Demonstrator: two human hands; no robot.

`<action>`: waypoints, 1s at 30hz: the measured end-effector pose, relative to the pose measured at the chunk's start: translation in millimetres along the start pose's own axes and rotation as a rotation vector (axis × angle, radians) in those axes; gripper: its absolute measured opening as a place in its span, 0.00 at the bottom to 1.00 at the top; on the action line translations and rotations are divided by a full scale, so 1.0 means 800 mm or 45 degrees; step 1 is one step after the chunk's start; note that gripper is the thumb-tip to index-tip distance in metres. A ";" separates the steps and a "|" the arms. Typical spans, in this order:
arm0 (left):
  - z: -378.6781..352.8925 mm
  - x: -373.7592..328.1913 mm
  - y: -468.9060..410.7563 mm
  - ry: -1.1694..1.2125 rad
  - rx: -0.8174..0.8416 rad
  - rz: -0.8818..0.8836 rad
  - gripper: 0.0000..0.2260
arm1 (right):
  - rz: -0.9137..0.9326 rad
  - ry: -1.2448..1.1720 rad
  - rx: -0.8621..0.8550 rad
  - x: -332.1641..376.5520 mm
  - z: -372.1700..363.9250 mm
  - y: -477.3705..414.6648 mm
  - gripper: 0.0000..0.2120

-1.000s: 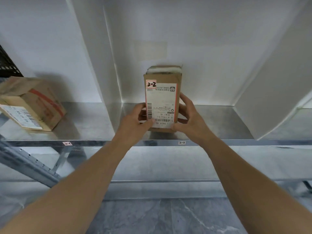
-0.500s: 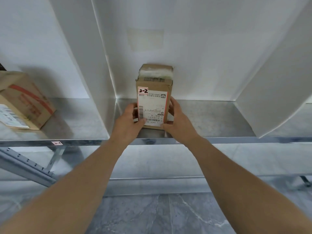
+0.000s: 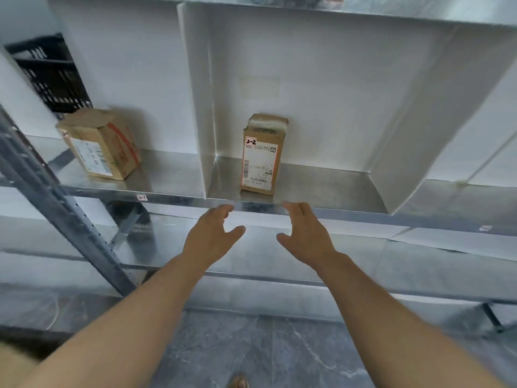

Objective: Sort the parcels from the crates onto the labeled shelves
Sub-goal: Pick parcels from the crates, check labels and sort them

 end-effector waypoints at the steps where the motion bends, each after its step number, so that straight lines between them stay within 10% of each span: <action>1: 0.002 0.003 0.021 -0.041 -0.011 0.009 0.23 | 0.025 0.028 0.023 0.008 -0.001 0.019 0.29; 30: 0.189 0.305 0.484 -0.222 -0.322 0.701 0.26 | 0.830 0.278 0.520 0.409 -0.194 0.293 0.26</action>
Point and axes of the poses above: each hand's wrist, its own y-axis away from the middle knuckle, its own z-axis out of the back of the hand, x = y × z, the point moved 1 cm from there along -y, towards the middle knuckle, and after that the axes turned 2 degrees about -y, right-handed, at the moved point
